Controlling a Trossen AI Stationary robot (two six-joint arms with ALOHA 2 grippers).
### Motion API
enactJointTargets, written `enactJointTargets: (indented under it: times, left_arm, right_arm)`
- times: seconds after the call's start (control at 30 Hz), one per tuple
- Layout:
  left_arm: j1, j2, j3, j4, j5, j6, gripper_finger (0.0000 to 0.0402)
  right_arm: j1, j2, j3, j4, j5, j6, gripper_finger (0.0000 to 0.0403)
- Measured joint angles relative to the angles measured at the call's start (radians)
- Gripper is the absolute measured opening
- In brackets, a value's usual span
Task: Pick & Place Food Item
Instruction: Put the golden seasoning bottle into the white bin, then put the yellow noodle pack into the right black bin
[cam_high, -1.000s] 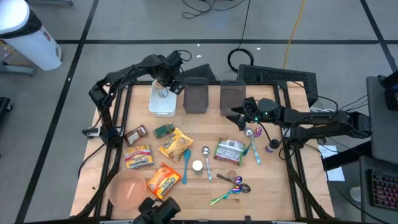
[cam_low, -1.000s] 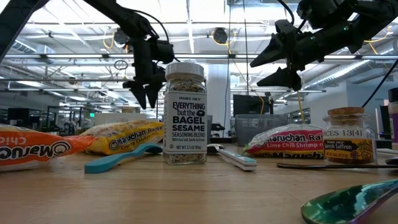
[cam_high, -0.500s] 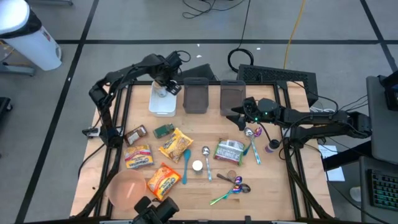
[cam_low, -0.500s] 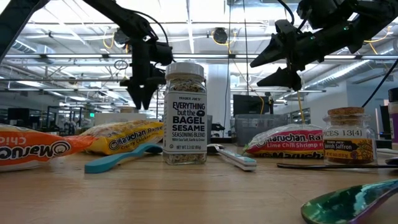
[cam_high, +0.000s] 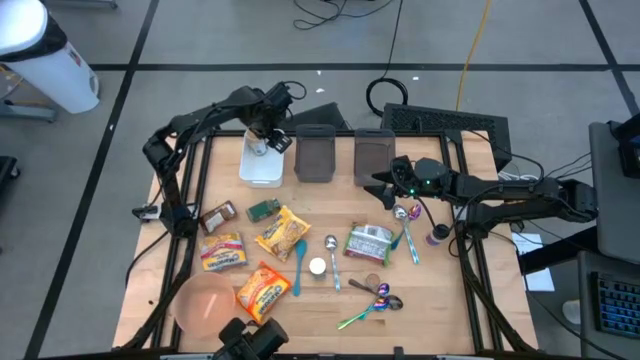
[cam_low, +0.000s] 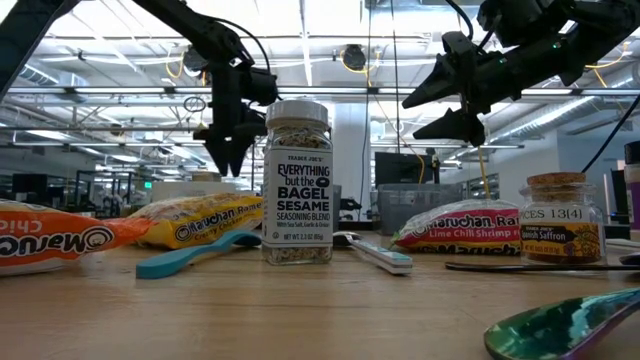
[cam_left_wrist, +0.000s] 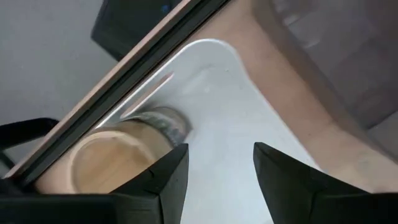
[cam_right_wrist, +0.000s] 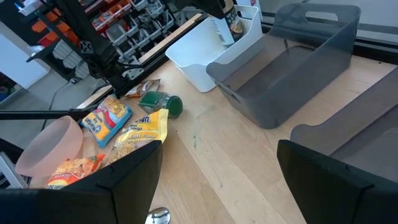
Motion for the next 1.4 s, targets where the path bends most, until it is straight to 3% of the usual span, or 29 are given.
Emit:
enactJointTargets:
  times: [0.2, 0.73, 1.1, 1.4]
  left_arm:
    - [-0.042, -0.063, 0.01, 0.002, 0.135, 0.017, 0.0188]
    - [-0.193, -0.481, 0.0, 0.057, 0.123, -0.163, 0.0188]
    - [-0.331, -0.867, -0.378, 0.506, 0.127, -0.39, 0.0189]
    - [-0.472, -1.07, -0.666, 0.511, 0.097, -0.645, 0.0188]
  right_arm:
    - [0.0, 0.0, 0.0, 0.0, 0.0, 0.001, 0.0313]
    - [0.0, 0.0, 0.0, 0.001, -0.025, -0.001, 0.0313]
    - [0.0, 0.0, 0.0, 0.001, -0.079, -0.008, 0.0313]
    - [0.0, 0.004, 0.0, 0.0, -0.078, -0.009, 0.0313]
